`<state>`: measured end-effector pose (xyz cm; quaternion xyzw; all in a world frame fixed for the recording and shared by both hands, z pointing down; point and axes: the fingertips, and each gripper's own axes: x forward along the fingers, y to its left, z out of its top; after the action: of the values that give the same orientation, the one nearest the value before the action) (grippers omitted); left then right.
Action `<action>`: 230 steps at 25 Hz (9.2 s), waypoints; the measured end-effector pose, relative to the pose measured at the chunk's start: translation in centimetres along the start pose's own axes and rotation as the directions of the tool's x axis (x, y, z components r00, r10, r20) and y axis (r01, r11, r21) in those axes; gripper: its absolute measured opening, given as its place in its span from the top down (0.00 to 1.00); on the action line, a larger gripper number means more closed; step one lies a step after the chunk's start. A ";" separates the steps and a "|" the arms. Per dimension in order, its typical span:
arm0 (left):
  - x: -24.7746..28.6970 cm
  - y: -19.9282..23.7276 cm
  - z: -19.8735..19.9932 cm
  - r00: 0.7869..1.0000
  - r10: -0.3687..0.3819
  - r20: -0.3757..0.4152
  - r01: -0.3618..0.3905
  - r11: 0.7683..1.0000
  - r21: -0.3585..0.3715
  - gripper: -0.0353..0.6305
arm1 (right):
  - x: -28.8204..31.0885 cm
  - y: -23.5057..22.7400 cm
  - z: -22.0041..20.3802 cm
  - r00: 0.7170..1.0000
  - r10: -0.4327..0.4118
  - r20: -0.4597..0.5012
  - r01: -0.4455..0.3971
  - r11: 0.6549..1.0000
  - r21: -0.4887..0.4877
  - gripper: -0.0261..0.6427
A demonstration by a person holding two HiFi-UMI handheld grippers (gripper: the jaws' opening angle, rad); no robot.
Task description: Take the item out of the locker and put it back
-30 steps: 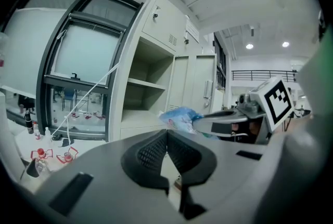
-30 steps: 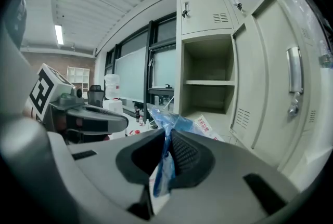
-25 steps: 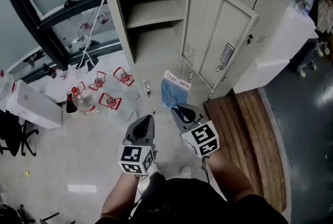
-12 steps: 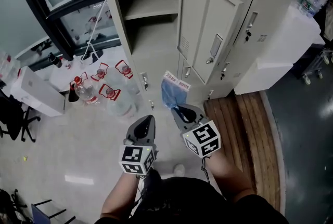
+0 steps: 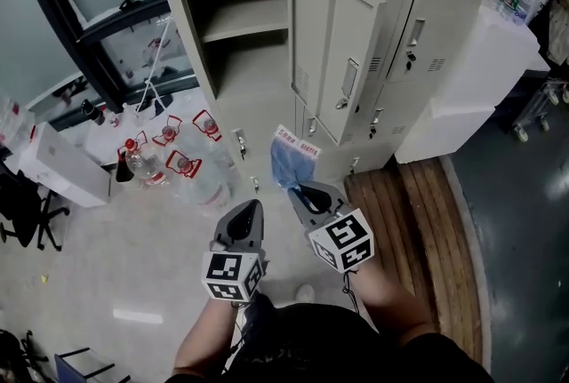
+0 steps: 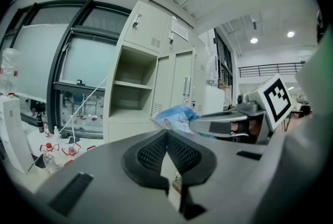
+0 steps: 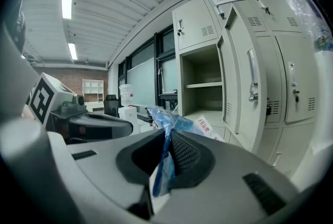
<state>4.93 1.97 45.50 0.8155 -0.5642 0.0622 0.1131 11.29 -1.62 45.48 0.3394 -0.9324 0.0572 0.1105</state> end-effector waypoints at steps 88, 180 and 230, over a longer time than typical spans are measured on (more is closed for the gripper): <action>11.1 24.0 9.2 0.963 -0.269 0.033 0.267 0.962 0.056 0.94 | 27.4 -6.7 11.9 0.962 -0.272 -0.019 0.263 0.946 -0.188 0.92; 9.2 23.2 6.7 0.979 -0.203 -0.001 0.203 0.978 0.046 0.94 | 27.6 -6.9 8.5 0.962 -0.270 -0.053 0.262 0.958 -0.115 0.96; 3.8 6.3 1.1 0.998 0.059 -0.013 -0.059 0.998 0.002 0.94 | 7.9 -2.3 1.9 0.999 0.042 -0.017 -0.042 0.999 0.000 0.96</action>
<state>0.40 -3.85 46.03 0.7981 -0.5872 0.0713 0.1144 6.58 -8.66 45.68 0.3193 -0.9383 0.0622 0.1174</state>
